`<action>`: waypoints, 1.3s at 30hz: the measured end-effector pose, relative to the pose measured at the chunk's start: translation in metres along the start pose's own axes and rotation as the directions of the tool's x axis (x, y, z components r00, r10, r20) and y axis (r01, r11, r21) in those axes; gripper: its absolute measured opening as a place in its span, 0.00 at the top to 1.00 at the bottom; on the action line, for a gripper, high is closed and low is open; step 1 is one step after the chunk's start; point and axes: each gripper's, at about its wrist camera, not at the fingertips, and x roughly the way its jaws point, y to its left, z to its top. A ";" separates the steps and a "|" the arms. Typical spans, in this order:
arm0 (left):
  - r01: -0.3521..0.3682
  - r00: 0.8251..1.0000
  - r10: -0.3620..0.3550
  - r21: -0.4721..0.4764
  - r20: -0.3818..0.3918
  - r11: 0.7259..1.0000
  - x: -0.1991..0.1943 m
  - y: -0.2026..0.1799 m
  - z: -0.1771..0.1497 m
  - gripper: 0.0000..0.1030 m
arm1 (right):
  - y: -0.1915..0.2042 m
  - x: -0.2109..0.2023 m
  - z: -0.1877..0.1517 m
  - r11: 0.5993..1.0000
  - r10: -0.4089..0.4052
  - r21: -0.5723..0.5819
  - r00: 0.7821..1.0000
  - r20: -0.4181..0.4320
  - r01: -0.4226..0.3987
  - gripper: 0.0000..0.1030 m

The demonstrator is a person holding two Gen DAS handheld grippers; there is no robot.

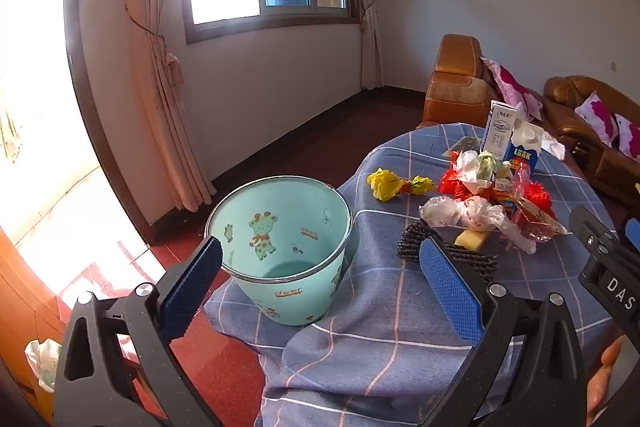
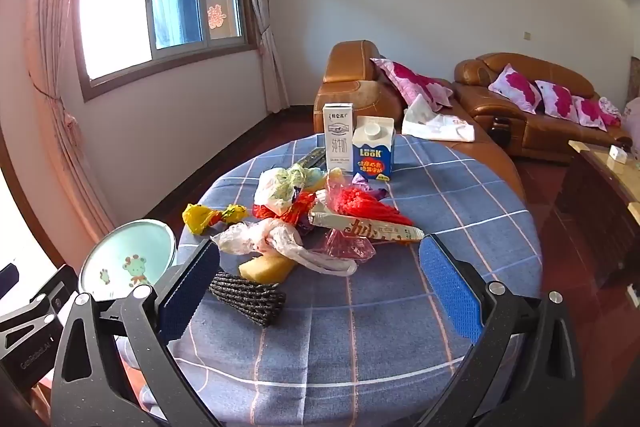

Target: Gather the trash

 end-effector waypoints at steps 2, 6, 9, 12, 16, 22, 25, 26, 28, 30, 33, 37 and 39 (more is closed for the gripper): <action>-0.007 1.000 0.007 0.007 0.001 1.000 0.001 -0.001 0.001 0.06 | 0.000 0.001 0.000 1.000 0.000 -0.003 1.000 -0.004 0.000 0.04; -0.017 1.000 0.017 0.019 0.003 1.000 -0.003 -0.010 -0.001 0.06 | 0.000 0.001 -0.001 1.000 -0.001 -0.005 1.000 -0.007 0.001 0.04; 0.003 1.000 -0.003 0.008 0.008 1.000 -0.004 -0.008 -0.005 0.06 | -0.001 0.001 -0.001 1.000 -0.005 -0.008 1.000 -0.002 0.005 0.04; 0.014 1.000 -0.014 0.013 0.006 1.000 -0.001 -0.004 -0.005 0.06 | -0.001 0.002 -0.006 1.000 -0.011 -0.014 1.000 -0.004 0.011 0.04; 0.015 1.000 -0.015 0.013 0.004 1.000 -0.002 -0.003 -0.006 0.06 | 0.000 0.006 -0.003 1.000 -0.013 -0.011 1.000 -0.027 0.013 0.04; 0.015 1.000 -0.015 0.021 0.006 1.000 -0.003 -0.005 -0.006 0.06 | 0.000 0.006 -0.002 1.000 -0.011 -0.013 1.000 -0.028 0.010 0.04; 0.019 1.000 -0.019 0.019 0.003 1.000 -0.004 -0.006 -0.007 0.06 | 0.000 0.007 -0.001 1.000 -0.009 -0.012 0.999 -0.031 0.009 0.04; 0.019 1.000 -0.019 0.018 0.003 1.000 -0.005 -0.006 -0.007 0.06 | 0.000 0.007 -0.002 1.000 -0.010 -0.012 0.999 -0.031 0.009 0.04; 0.018 1.000 -0.018 0.019 0.002 1.000 -0.003 -0.006 -0.005 0.06 | 0.000 0.006 -0.001 1.000 -0.010 -0.010 0.999 -0.030 0.010 0.04; 0.020 1.000 -0.020 0.019 0.001 1.000 -0.001 -0.005 -0.004 0.06 | 0.001 0.006 -0.002 1.000 -0.010 -0.010 1.000 -0.029 0.010 0.04; 0.018 1.000 -0.018 0.019 0.000 1.000 -0.002 -0.005 -0.004 0.06 | 0.001 0.006 -0.002 1.000 -0.010 -0.013 1.000 -0.028 0.009 0.04; 0.021 1.000 -0.021 0.018 0.000 1.000 -0.001 -0.005 -0.004 0.06 | 0.001 0.005 -0.001 1.000 -0.009 -0.014 1.000 -0.026 0.009 0.04; 0.020 1.000 -0.020 0.019 0.000 1.000 -0.001 -0.006 -0.004 0.06 | 0.001 0.005 -0.001 1.000 -0.009 -0.012 1.000 -0.026 0.009 0.05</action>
